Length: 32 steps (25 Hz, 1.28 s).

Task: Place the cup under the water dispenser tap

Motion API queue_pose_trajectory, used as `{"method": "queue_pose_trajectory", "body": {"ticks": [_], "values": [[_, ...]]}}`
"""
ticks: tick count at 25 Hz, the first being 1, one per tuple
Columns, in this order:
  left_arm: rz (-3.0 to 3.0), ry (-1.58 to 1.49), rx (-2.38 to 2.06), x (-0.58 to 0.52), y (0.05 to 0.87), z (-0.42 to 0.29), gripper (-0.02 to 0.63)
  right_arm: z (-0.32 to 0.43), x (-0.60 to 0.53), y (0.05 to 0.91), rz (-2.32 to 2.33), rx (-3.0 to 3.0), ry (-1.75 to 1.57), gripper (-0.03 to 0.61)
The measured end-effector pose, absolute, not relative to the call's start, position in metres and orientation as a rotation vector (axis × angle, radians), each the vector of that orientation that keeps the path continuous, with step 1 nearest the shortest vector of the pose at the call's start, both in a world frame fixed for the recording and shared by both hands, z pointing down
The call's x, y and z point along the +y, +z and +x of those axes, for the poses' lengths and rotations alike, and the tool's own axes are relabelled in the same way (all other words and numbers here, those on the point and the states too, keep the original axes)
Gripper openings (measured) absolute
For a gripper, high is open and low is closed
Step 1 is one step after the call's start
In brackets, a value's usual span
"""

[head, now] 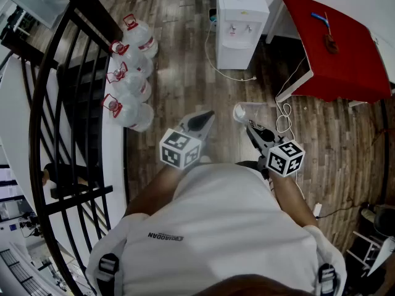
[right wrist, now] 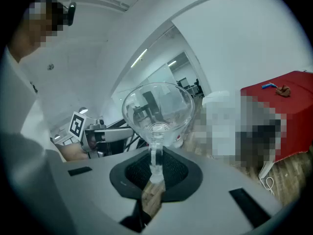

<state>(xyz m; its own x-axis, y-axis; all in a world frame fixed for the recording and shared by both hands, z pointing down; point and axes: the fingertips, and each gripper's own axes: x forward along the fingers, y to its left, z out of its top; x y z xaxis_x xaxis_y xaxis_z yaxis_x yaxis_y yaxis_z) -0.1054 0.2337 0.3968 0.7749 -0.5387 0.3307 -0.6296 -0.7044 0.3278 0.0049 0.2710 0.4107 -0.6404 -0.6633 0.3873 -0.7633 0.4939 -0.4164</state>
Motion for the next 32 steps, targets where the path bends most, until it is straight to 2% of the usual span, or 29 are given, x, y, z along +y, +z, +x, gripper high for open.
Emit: {"method": "queue_pose_trajectory", "body": {"ticks": [5,11,19,32], "values": [[2.519,0.293,-0.894,0.221,0.409,-0.141,-0.003,-0.023,0.256,0.412,1.238,-2.554,0.844,0.043],[2.504,0.25,-0.894,0.214,0.411,-0.146,-0.003,-0.032,0.252,0.405,1.224,-2.567,0.853,0.043],[2.509,0.271,-0.846,0.224,0.418,-0.129,-0.003,-0.024,0.254,0.414,1.224,-2.544,0.913,0.043],[2.517,0.308,-0.895,0.179,0.405,-0.068,-0.003,0.042,0.222,0.413,1.185,-2.556,0.836,0.043]]}}
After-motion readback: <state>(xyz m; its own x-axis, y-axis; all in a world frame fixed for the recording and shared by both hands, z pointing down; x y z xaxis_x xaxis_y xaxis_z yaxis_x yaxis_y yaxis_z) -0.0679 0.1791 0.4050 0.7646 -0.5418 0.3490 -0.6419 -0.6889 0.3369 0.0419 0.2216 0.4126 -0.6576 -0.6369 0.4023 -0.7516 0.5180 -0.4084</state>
